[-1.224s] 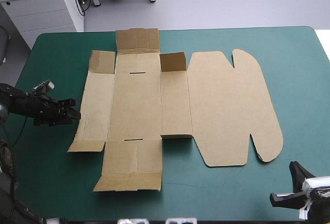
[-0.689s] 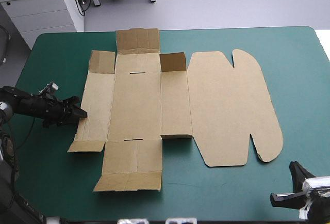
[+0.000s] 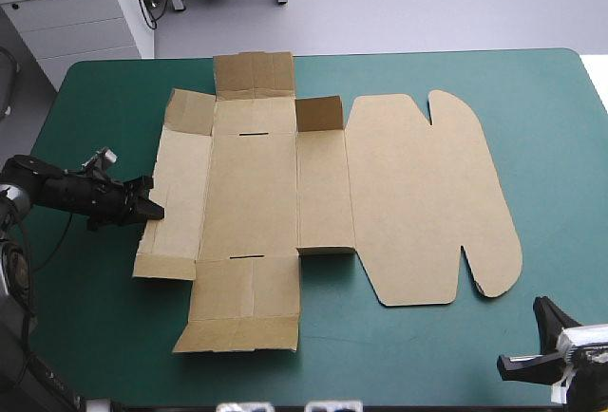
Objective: Fold the box
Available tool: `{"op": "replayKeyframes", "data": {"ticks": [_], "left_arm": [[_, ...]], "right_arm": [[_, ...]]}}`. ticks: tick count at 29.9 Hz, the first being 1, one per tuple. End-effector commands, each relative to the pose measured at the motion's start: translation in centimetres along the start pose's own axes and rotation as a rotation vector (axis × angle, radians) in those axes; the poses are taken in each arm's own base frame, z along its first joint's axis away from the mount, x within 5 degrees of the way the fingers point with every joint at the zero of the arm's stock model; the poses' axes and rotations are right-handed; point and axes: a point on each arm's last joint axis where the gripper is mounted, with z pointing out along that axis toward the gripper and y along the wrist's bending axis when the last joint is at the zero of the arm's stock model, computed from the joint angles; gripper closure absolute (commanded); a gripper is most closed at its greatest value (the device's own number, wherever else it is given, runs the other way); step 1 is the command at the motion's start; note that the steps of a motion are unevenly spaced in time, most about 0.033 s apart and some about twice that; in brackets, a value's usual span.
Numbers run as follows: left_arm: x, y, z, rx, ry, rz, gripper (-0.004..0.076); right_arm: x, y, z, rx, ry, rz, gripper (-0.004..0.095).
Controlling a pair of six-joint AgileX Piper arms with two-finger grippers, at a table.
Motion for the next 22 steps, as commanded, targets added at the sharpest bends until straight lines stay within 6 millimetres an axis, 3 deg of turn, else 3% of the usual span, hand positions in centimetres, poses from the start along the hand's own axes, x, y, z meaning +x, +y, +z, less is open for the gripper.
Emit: {"op": "replayKeyframes", "data": {"ticks": [1, 4, 7, 17, 22], "left_arm": [[-0.12, -1.46, -1.23, 0.013, -0.032, 0.03, 0.0726], [-0.17, -1.43, -1.23, 0.009, -0.037, 0.022, 0.0717], [-0.12, -1.46, -1.23, 0.013, -0.031, 0.022, 0.0655], [-0.04, -1.49, -1.23, 0.016, -0.023, -0.004, 0.0293], [-0.12, -1.44, -1.03, 0.022, -0.021, -0.046, 0.0266]], "right_arm": [[-1.31, -0.09, -0.33, 0.018, -0.093, -0.001, 0.0922], [-1.31, -0.09, -0.33, 0.018, -0.093, -0.001, 0.0922], [-1.31, -0.09, -0.33, 0.018, -0.093, -0.001, 0.0922], [-1.31, -0.09, -0.33, 0.018, -0.093, -0.001, 0.0922], [-1.31, -0.09, -0.33, 0.018, -0.093, -0.001, 0.0922]]}}
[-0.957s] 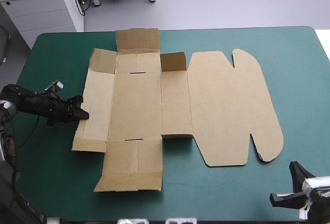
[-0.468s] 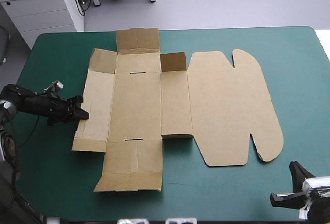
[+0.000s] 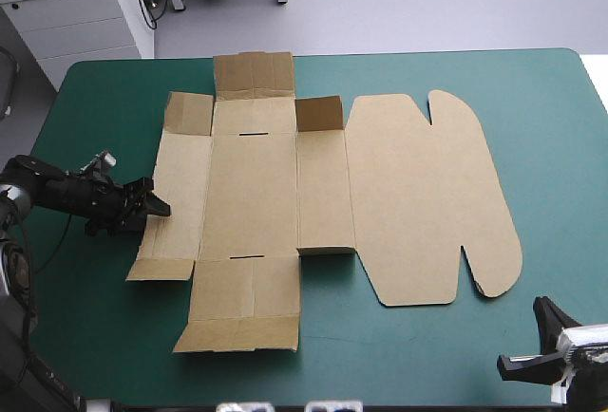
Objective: Fold the box
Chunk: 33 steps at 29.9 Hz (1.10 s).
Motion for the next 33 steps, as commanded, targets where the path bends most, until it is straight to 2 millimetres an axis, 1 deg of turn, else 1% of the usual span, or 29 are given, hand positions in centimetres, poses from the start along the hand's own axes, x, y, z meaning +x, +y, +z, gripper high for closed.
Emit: {"op": "replayKeyframes", "data": {"ticks": [1, 3, 9, 12, 14, 16, 19, 20, 22, 24, 26, 33], "left_arm": [[-0.2, -1.7, -1.0, 0.051, -0.032, -0.007, 0.0266], [-0.3, -2.0, -0.2, 0.054, -0.015, -0.005, 0.0266], [-0.1, -3.8, 2.7, 0.086, 0.073, 0.028, 0.0266], [-0.1, -4.1, 3.0, 0.088, 0.079, 0.036, 0.0269], [-0.2, -4.0, 2.8, 0.086, 0.073, 0.035, 0.03], [-0.3, -3.8, 2.5, 0.089, 0.07, 0.031, 0.0363], [-0.3, -3.6, 1.9, 0.105, 0.082, 0.023, 0.0516], [-0.4, -3.5, 1.6, 0.112, 0.081, 0.023, 0.0606], [-0.6, -3.6, 1.0, 0.125, 0.085, 0.052, 0.0733], [-1.0, -3.6, 0.0, 0.129, 0.081, 0.082, 0.0724], [-1.2, -3.4, -0.3, 0.114, 0.074, 0.078, 0.0724], [-0.9, -3.6, 0.2, 0.072, 0.111, 0.126, 0.0731]], "right_arm": [[-1.3, -0.1, -0.3, 0.018, -0.093, -0.001, 0.0922], [-1.3, -0.1, -0.3, 0.018, -0.093, -0.001, 0.0922], [-1.3, -0.1, -0.3, 0.018, -0.093, -0.001, 0.0922], [-1.3, -0.1, -0.3, 0.018, -0.093, -0.001, 0.0922], [-1.3, -0.1, -0.3, 0.018, -0.093, -0.001, 0.0922], [-1.3, -0.1, -0.3, 0.018, -0.093, -0.001, 0.0922], [-1.3, -0.1, -0.3, 0.018, -0.093, -0.001, 0.0922], [-1.3, -0.1, -0.3, 0.018, -0.093, -0.001, 0.0922], [-1.3, -0.1, -0.3, 0.018, -0.093, -0.001, 0.0922], [-1.3, -0.1, -0.3, 0.018, -0.093, -0.001, 0.0922], [-1.3, -0.1, -0.3, 0.018, -0.093, -0.001, 0.0922], [-1.3, -0.1, -0.3, 0.02, -0.097, -0.003, 0.0922]]}}
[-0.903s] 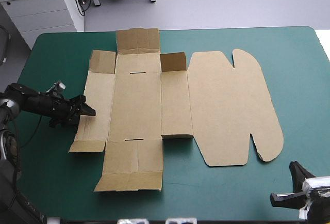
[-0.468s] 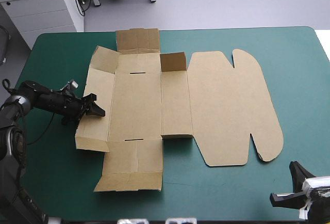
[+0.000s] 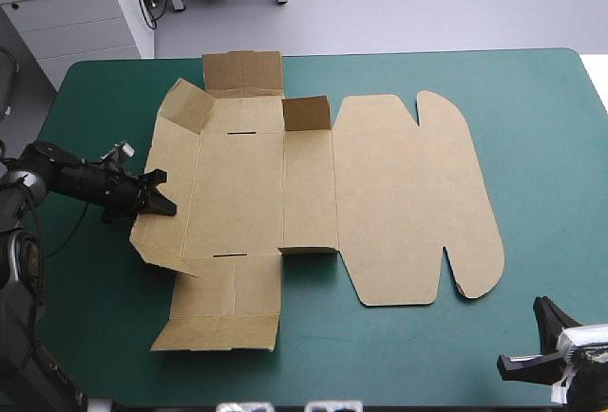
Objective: Fold the box
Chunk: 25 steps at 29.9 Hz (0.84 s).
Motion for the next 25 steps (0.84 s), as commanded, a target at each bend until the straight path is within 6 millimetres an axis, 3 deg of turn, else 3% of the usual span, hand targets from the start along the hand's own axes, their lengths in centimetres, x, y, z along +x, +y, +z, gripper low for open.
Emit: {"op": "replayKeyframes", "data": {"ticks": [1, 6, 10, 17, 25], "left_arm": [[0.6, -2.1, -1.1, 0.029, 0.041, 0.067, 0.0731], [0.1, -2.8, -1.3, -0.05, 0.065, 0.19, 0.0731], [-0.8, -4.9, -1.5, -0.144, 0.079, 0.32, 0.0731], [-2.3, -12.5, -1.2, -0.285, 0.068, 0.683, 0.0731], [-2.4, -20.6, -1.7, -0.611, 0.04, 1.218, 0.0731]], "right_arm": [[-1.4, -0.1, -0.3, 0.022, -0.103, -0.008, 0.0922], [-1.4, -0.1, -0.3, 0.022, -0.106, -0.015, 0.0922], [-1.3, -0.1, -0.1, 0.022, -0.106, -0.011, 0.0922], [-1.3, -0.1, -0.1, 0.021, -0.116, -0.007, 0.0922], [-1.3, -0.1, -0.1, 0.021, -0.116, -0.008, 0.0922]]}}
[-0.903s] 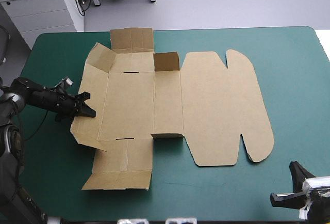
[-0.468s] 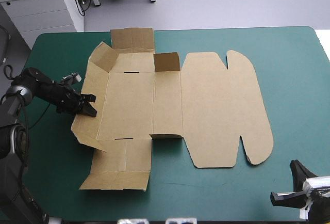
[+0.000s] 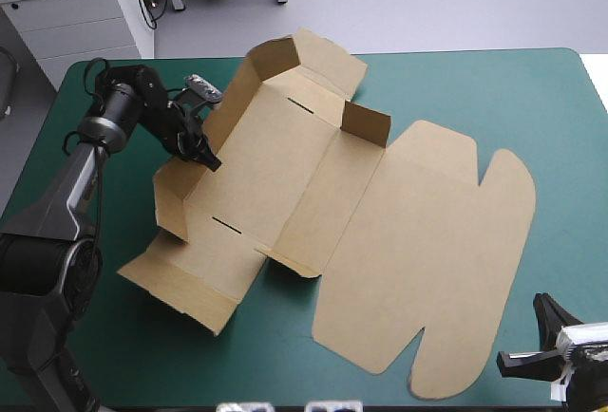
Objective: Fold the box
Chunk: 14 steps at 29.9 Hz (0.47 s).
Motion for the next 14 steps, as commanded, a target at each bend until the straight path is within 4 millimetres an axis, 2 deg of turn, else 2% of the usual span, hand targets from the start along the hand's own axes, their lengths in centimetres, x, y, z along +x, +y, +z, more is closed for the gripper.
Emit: {"op": "replayKeyframes", "data": {"ticks": [1, 7, 14], "left_arm": [[-2.0, -1.8, -4.2, -0.178, 0.005, 0.255, 0.0731], [-4.4, -3.4, -4.9, -0.456, 0.064, 0.486, 0.0731], [-7.5, -6.4, -5.1, -0.557, -0.081, 0.627, 0.0731]], "right_arm": [[-1.4, -0.1, -0.4, 0.017, -0.096, -0.003, 0.0922], [-1.4, -0.1, -0.4, 0.013, -0.096, 0.001, 0.0922], [-1.4, 0.0, -0.4, 0.011, -0.097, 0.0, 0.0922]]}}
